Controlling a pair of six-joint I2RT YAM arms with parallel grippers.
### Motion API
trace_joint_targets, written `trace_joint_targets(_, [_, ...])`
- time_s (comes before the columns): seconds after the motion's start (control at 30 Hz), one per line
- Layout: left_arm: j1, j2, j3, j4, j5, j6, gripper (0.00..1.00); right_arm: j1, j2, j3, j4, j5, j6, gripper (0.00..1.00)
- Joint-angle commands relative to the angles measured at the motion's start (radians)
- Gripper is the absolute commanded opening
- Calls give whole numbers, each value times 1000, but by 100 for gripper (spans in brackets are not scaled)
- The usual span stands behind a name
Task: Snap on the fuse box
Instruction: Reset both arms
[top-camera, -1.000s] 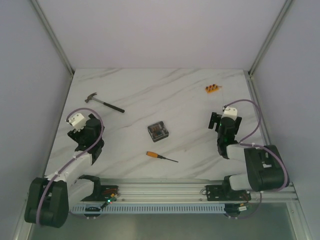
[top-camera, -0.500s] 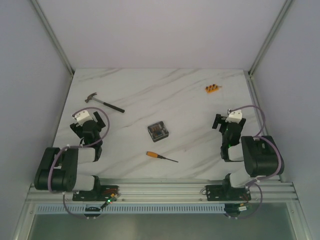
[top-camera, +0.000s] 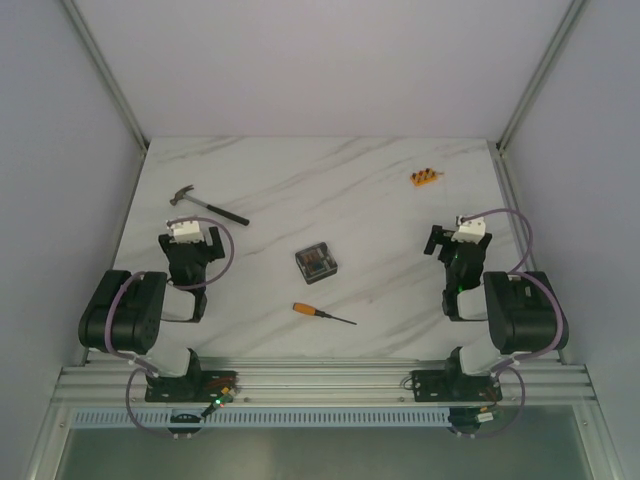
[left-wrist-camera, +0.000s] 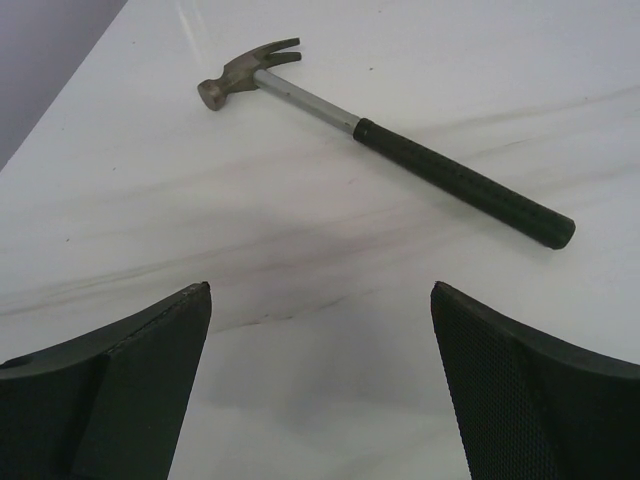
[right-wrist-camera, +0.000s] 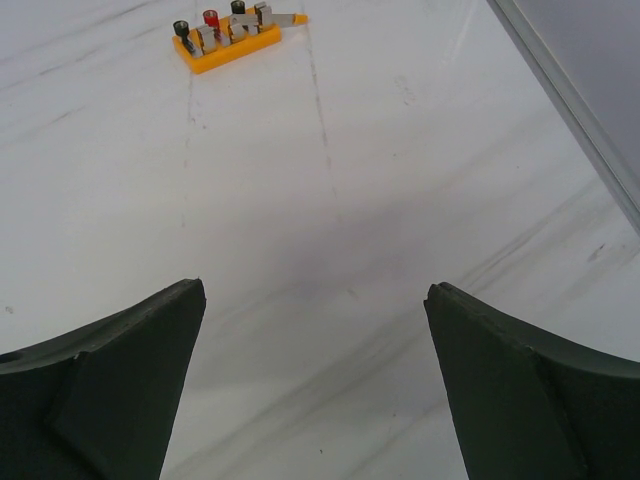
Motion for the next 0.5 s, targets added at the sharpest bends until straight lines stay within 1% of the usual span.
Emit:
trace_joint_targets(0.0, [-5, -7, 19, 46, 41, 34, 100, -6, -11, 17, 40, -6, 9, 100])
trace_joint_targets(0.47, [-6, -6, 24, 39, 42, 35, 100, -4, -11, 15, 41, -5, 8, 100])
